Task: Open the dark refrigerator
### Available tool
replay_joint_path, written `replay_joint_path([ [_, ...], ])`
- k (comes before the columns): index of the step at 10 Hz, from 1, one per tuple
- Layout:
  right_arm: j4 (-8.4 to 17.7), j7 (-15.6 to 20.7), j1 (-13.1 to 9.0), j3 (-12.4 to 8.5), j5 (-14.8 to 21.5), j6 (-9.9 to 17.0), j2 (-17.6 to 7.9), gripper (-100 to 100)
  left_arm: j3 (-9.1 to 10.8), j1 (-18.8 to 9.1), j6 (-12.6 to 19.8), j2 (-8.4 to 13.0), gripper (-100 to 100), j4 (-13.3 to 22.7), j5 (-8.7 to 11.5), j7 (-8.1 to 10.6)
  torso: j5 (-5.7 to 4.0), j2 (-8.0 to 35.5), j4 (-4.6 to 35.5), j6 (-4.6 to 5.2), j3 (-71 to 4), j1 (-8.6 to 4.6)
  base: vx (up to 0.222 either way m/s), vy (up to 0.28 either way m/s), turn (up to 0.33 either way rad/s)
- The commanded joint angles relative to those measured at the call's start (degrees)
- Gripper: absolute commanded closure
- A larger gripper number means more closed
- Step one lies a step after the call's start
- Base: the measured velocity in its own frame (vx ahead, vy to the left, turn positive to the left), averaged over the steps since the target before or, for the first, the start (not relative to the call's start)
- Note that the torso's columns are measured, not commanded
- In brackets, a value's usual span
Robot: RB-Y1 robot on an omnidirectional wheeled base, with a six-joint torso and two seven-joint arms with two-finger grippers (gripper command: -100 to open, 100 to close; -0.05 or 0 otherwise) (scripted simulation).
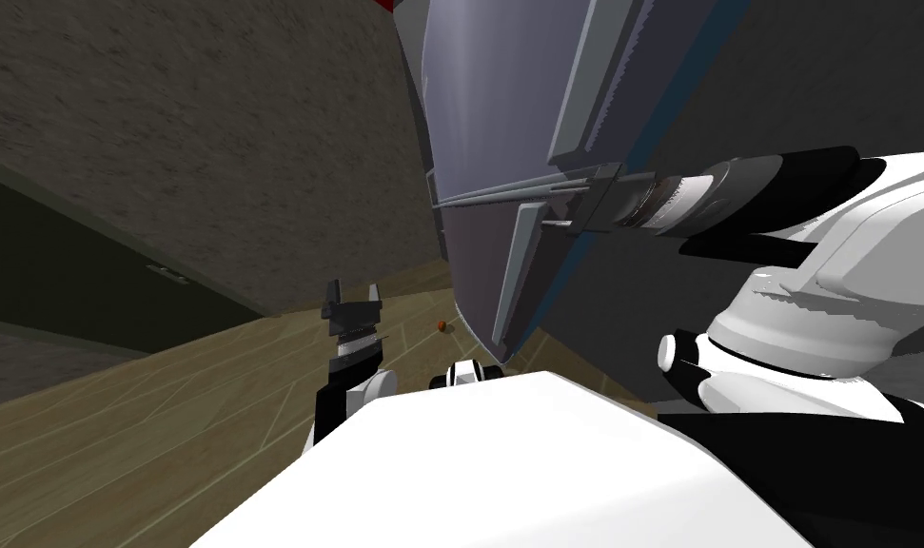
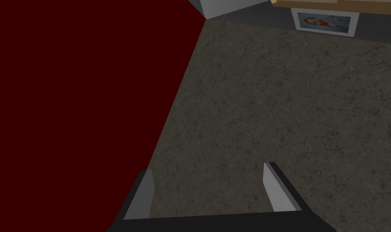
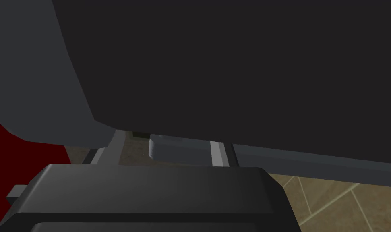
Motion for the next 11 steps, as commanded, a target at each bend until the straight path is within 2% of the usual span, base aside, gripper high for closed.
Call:
replay_joint_path([
  [1, 1.3, -3.7, -0.7, -0.5, -3.7, 3.7, 0.7, 100, 0.00, 0.0, 0.0, 0.0, 0, 0.0, 0.0, 0.00, 0.10, 0.1, 0.0, -0.12, 0.1, 0.41, 0.021, -0.047, 0.020],
  [4, 1.3, -4.6, -0.7, -0.5, -6.3, 5.9, 0.7, 100, 0.00, 0.0, 0.0, 0.0, 0, 0.0, 0.0, 0.00, 0.32, 0.5, 0.1, -0.31, 0.3, 1.19, 0.009, -0.010, -0.018],
  [5, -0.7, -3.2, 0.9, -1.5, -1.3, 3.0, -0.6, 100, -0.01, 0.0, 0.0, 0.0, 0, 0.0, 0.0, 0.00, 0.36, 0.5, 0.1, -0.46, 0.3, 1.28, -0.008, 0.102, -0.079],
  [6, -2.2, -3.7, 1.7, -2.4, 0.6, 2.2, -0.8, 100, -0.02, 0.0, 0.0, 0.0, 0, 0.0, 0.0, 0.00, 0.26, 0.4, -0.1, 0.14, 0.4, 1.31, 0.008, 0.217, -0.061],
  [7, -2.2, -3.7, 1.7, -2.4, 1.0, 2.2, -0.8, 100, -0.03, 0.0, 0.0, 0.0, 0, 0.0, 0.0, 0.00, 0.13, 0.0, -0.3, 0.57, 0.4, 1.07, -0.023, 0.252, -0.024],
  [9, -5.3, -4.5, 3.4, -4.2, 5.0, 0.4, -1.3, 100, -0.03, 0.0, 0.0, 0.0, 0, 0.0, 0.0, 0.00, -0.09, -0.4, -0.4, 0.76, 0.0, 0.21, -0.002, 0.257, -0.034],
  [10, -5.3, -4.5, 3.4, -4.2, 5.6, 0.4, -1.3, 100, -0.03, 0.0, 0.0, 0.0, 0, 0.0, 0.0, 0.00, -0.19, -0.7, -0.4, 0.82, -0.1, 0.02, -0.004, 0.241, -0.040],
  [11, -6.8, -5.0, 4.2, -5.0, 7.7, -0.5, -1.5, 100, -0.03, 0.0, 0.0, 0.0, 0, 0.0, 0.0, 0.00, -0.24, -0.7, -0.5, 0.76, -0.2, -0.18, -0.070, 0.271, -0.023],
])
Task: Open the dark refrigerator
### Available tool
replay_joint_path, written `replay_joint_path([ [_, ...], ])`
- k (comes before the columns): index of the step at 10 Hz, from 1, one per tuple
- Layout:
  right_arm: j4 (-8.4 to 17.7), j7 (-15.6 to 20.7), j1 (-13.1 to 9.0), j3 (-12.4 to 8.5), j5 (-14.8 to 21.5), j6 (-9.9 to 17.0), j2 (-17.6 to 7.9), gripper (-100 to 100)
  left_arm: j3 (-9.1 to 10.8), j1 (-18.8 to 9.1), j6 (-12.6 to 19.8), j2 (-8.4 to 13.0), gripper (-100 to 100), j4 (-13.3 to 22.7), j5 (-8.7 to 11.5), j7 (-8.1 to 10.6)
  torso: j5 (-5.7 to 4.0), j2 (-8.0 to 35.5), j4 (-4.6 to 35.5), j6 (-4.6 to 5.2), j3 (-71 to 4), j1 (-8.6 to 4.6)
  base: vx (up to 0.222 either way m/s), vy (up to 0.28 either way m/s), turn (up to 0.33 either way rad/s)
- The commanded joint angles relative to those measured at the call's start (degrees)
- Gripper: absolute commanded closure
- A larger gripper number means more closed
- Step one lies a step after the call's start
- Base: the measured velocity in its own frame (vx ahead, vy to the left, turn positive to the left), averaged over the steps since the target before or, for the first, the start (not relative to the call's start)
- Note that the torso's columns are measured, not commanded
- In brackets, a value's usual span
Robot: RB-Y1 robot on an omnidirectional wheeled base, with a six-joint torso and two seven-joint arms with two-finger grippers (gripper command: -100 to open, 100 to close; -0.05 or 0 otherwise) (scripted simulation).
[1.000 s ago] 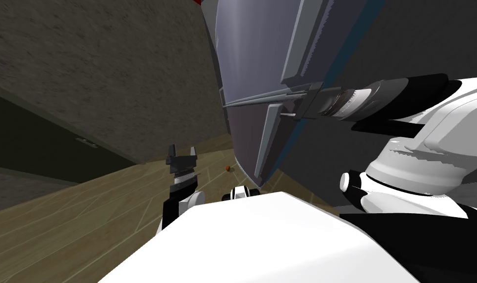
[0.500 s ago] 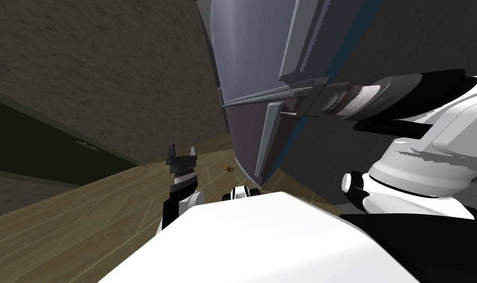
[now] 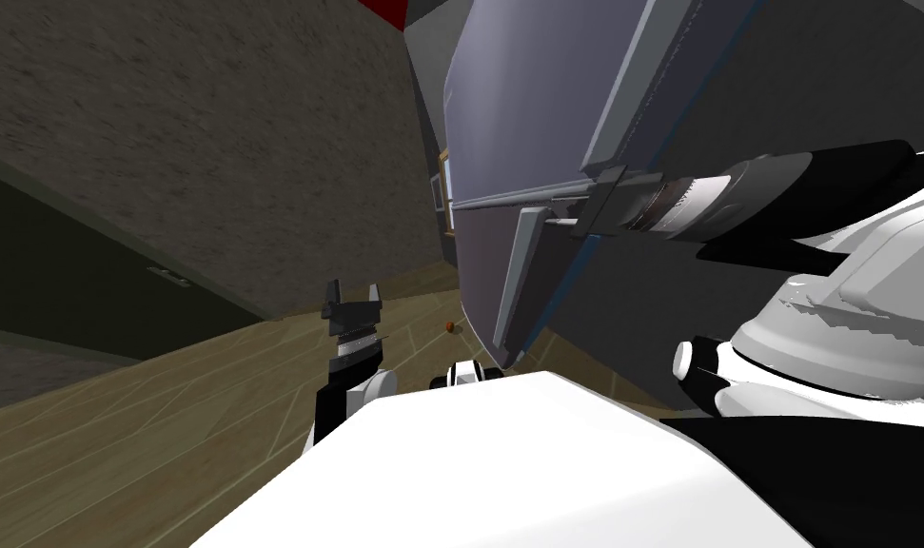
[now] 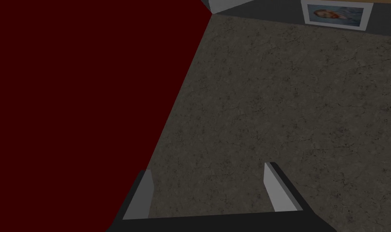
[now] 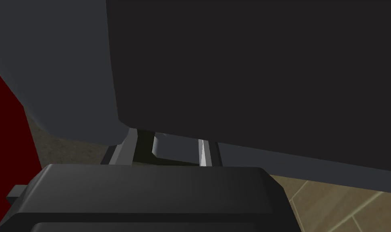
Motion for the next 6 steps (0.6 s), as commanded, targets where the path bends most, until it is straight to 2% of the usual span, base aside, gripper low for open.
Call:
replay_joint_path([
  [1, -3.2, -1.1, 1.3, -2.4, 4.4, -1.1, -0.7, 100, 0.00, 0.0, 0.0, 0.0, 0, 0.0, 0.0, 0.00, -0.01, 0.1, 0.0, 0.05, 0.1, 0.12, -0.078, 0.313, -0.036],
  [4, -4.7, -1.5, 2.1, -3.3, 7.8, -2.0, -0.9, 100, 0.00, 0.0, 0.0, 0.0, 0, 0.0, 0.0, 0.00, -0.20, 0.2, 0.0, 0.20, 0.3, -0.22, 0.004, 0.203, -0.029],
  [6, -7.8, -2.4, 3.7, -5.1, 11.4, -3.7, -1.3, 100, 0.01, 0.0, 0.0, 0.0, 0, 0.0, 0.0, 0.00, -0.19, 0.3, 0.0, 0.21, 0.3, -0.14, -0.009, 0.244, -0.038],
])
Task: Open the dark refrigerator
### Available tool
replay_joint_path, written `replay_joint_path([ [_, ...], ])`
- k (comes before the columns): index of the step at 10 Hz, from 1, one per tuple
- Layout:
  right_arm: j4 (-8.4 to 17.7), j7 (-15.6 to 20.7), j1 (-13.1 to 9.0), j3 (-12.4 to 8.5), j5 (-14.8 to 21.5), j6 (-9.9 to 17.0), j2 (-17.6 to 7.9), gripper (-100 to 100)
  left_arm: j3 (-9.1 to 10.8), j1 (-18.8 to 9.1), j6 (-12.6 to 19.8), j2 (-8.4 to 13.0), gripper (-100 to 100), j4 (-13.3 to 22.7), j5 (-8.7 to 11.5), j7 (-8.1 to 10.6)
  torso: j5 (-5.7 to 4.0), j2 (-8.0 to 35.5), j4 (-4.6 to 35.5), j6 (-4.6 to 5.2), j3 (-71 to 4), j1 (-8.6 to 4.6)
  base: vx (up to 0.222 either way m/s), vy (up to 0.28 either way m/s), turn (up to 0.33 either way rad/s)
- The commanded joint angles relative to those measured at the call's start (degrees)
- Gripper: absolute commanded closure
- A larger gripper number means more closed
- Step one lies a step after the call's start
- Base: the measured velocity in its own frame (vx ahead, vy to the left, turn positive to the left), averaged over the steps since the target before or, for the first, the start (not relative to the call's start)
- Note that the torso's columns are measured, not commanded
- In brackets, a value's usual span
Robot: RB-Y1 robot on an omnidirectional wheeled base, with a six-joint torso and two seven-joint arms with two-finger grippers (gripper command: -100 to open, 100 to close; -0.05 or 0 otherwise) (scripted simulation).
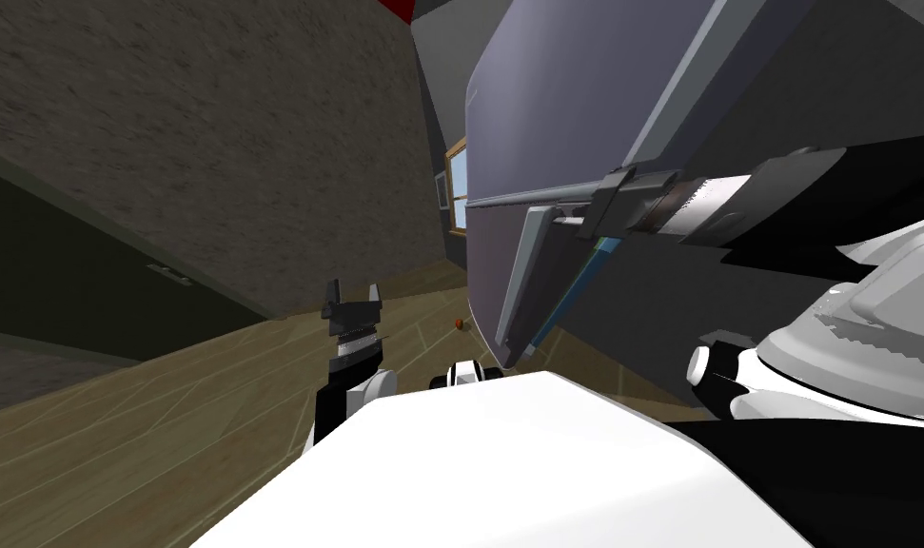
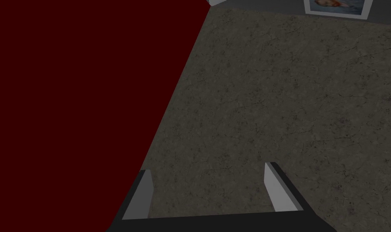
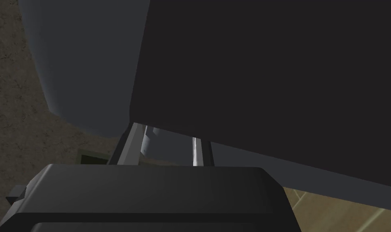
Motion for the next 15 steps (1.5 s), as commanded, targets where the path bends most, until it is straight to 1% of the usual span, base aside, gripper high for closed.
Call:
replay_joint_path([
  [1, -2.2, -0.3, 1.1, -1.5, 3.8, -0.9, -0.2, 100, -0.01, 0.0, 0.0, 0.0, 0, 0.0, 0.0, 0.00, -0.02, 0.1, -0.1, 0.03, 0.2, 0.30, -0.017, 0.215, -0.033],
  [2, -3.7, -0.7, 1.9, -2.4, 5.9, -1.8, -0.4, 100, 0.00, 0.0, 0.0, 0.0, 0, 0.0, 0.0, 0.00, -0.07, 0.2, -0.1, 0.02, 0.2, -0.02, -0.003, 0.217, -0.012],
  [3, -2.7, -0.7, 1.5, -2.0, 4.6, -1.4, -0.3, 100, 0.00, 0.0, 0.0, 0.0, 0, 0.0, 0.0, 0.00, -0.11, 0.2, 0.0, 0.07, 0.3, -0.10, 0.004, 0.116, -0.015],
  [4, -2.0, -0.9, 2.6, -2.4, 7.7, -2.5, -0.3, 100, 0.01, 0.0, 0.0, 0.0, 0, 0.0, 0.0, 0.00, -0.16, 0.2, 0.0, 0.05, 0.2, -0.43, -0.035, 0.185, 0.267],
  [5, -2.0, -0.9, 2.6, -2.4, 8.4, -2.5, -0.3, 100, 0.00, 0.0, 0.0, 0.0, 0, 0.0, 0.0, 0.00, -0.11, 0.0, -0.1, -0.12, 0.1, -0.06, -0.050, 0.182, 0.131],
  [6, -1.2, -1.0, 3.5, -2.9, 10.7, -3.3, -0.3, 100, 0.00, 0.0, 0.0, 0.0, 0, 0.0, 0.0, 0.00, -0.05, 0.0, -0.1, 0.00, 0.0, 0.02, -0.002, 0.235, 0.223],
  [7, -1.2, -1.0, 3.5, -2.9, 12.1, -3.3, -0.3, 100, -0.01, 0.0, 0.0, 0.0, 0, 0.0, 0.0, 0.00, -0.10, -0.3, -0.3, -0.10, -0.1, 0.17, -0.019, 0.198, 0.109],
  [8, -0.3, -1.2, 4.5, -3.3, 13.7, -4.2, -0.3, 100, 0.00, 0.0, 0.0, 0.0, 0, 0.0, 0.0, 0.00, -0.06, -0.3, -0.2, -0.06, -0.2, -0.06, -0.032, 0.221, 0.233],
  [10, -0.3, -1.2, 4.5, -3.3, 15.7, -4.2, -0.3, 100, 0.00, 0.0, 0.0, 0.0, 0, 0.0, 0.0, 0.00, -0.06, -0.4, -0.3, -0.12, -0.3, -0.11, -0.014, 0.140, 0.058],
  [11, 0.5, -1.3, 5.4, -3.8, 17.7, -5.1, -0.4, 100, 0.01, 0.0, 0.0, 0.0, 0, 0.0, 0.0, 0.00, -0.05, -0.3, -0.2, -0.07, -0.3, -0.40, -0.015, 0.125, 0.206],
  [12, 0.5, -1.3, 5.4, -3.8, 19.4, -5.1, -0.4, 100, 0.01, 0.0, 0.0, 0.0, 0, 0.0, 0.0, 0.00, -0.05, -0.5, -0.3, -0.23, -0.4, -0.18, -0.014, 0.142, 0.154],
  [13, 1.3, -1.4, 6.4, -4.2, 20.8, -6.0, -0.4, 100, 0.01, 0.0, 0.0, 0.0, 0, 0.0, 0.0, 0.00, -0.07, -0.5, -0.3, -0.12, -0.4, -0.08, -0.001, 0.204, 0.280],
  [14, 1.3, -1.4, 6.4, -4.2, 22.7, -6.0, -0.4, 100, 0.00, 0.0, 0.0, 0.0, 0, 0.0, 0.0, 0.00, -0.06, -0.7, -0.5, -0.30, -0.5, 0.12, -0.012, 0.200, 0.115],
  [15, 2.1, -1.5, 7.3, -4.7, 24.3, -6.9, -0.4, 100, 0.00, 0.0, 0.0, 0.0, 0, 0.0, 0.0, 0.00, 0.00, -0.7, -0.4, -0.17, -0.5, -0.01, 0.012, 0.242, 0.220],
])
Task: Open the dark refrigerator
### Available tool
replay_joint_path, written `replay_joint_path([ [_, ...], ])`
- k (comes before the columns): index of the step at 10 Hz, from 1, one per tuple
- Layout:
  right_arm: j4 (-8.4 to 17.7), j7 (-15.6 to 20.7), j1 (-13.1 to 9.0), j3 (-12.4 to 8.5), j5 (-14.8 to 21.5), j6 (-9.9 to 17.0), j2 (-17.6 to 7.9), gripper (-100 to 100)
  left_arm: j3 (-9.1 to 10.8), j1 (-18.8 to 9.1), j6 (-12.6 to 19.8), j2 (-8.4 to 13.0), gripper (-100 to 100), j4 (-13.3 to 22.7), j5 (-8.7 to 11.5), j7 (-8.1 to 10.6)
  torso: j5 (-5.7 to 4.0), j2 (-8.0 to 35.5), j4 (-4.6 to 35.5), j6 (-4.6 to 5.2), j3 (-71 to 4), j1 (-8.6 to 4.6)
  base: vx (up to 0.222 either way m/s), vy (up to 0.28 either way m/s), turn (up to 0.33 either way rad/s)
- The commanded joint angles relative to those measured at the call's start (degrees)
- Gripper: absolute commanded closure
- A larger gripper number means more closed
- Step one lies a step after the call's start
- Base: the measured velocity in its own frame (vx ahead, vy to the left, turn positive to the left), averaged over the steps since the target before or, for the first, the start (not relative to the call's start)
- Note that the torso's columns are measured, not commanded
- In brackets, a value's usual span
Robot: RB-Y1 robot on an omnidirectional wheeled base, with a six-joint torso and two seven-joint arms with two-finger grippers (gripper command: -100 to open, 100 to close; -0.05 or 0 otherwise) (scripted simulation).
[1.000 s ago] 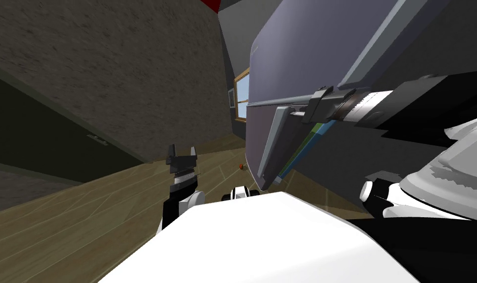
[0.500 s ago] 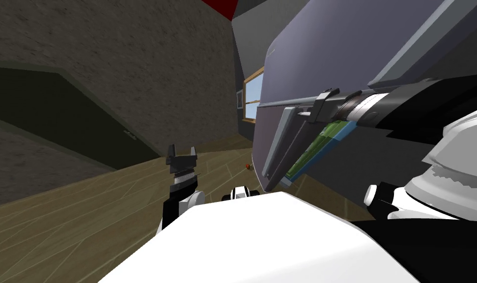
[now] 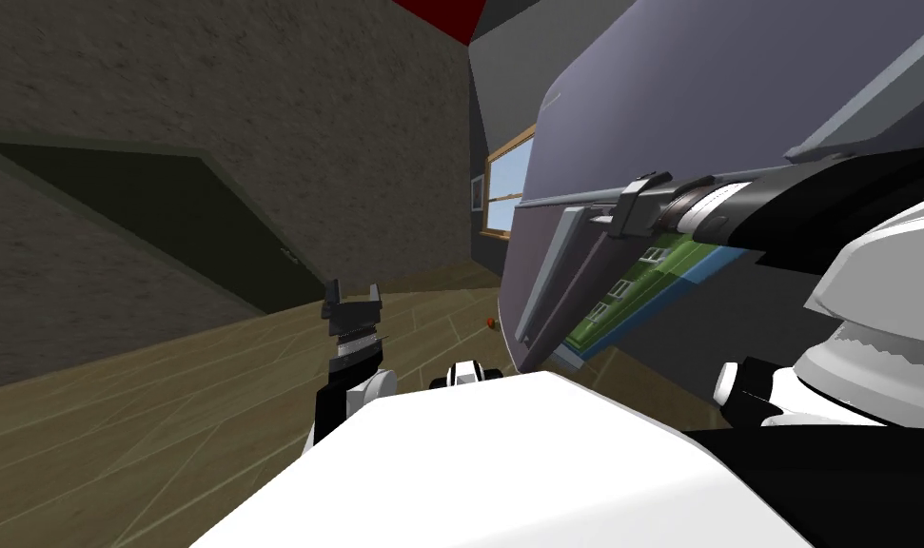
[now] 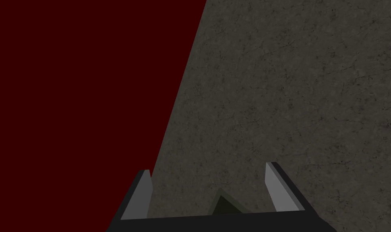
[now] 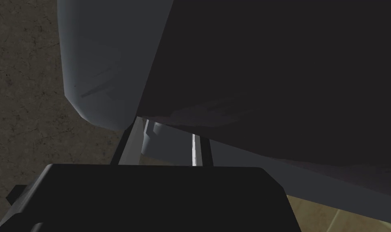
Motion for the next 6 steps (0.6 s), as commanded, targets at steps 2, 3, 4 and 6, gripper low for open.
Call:
replay_joint_path([
  [2, 1.0, -0.2, 0.9, -0.7, 5.2, -0.9, -0.1, 100, 0.00, 0.0, 0.0, 0.0, 0, 0.0, 0.0, 0.00, -0.09, 0.1, 0.0, 0.04, 0.1, -0.22, 0.015, 0.153, 0.045],
  [3, 1.8, -0.3, 1.9, -1.1, 7.0, -1.8, -0.2, 100, 0.01, 0.0, 0.0, 0.0, 0, 0.0, 0.0, 0.00, -0.10, 0.3, 0.1, 0.07, 0.2, -0.58, -0.018, 0.166, 0.259],
  [4, 1.8, -0.3, 1.9, -1.1, 8.7, -1.8, -0.2, 100, 0.00, 0.0, 0.0, 0.0, 0, 0.0, 0.0, 0.00, -0.15, 0.2, 0.0, -0.09, 0.1, -0.38, 0.004, 0.153, 0.156],
  [6, 2.6, -0.4, 2.8, -1.6, 10.9, -2.6, -0.2, 100, 0.02, 0.0, 0.0, 0.0, 0, 0.0, 0.0, 0.00, -0.13, 0.3, 0.1, 0.12, 0.2, -0.49, 0.023, 0.113, 0.097],
])
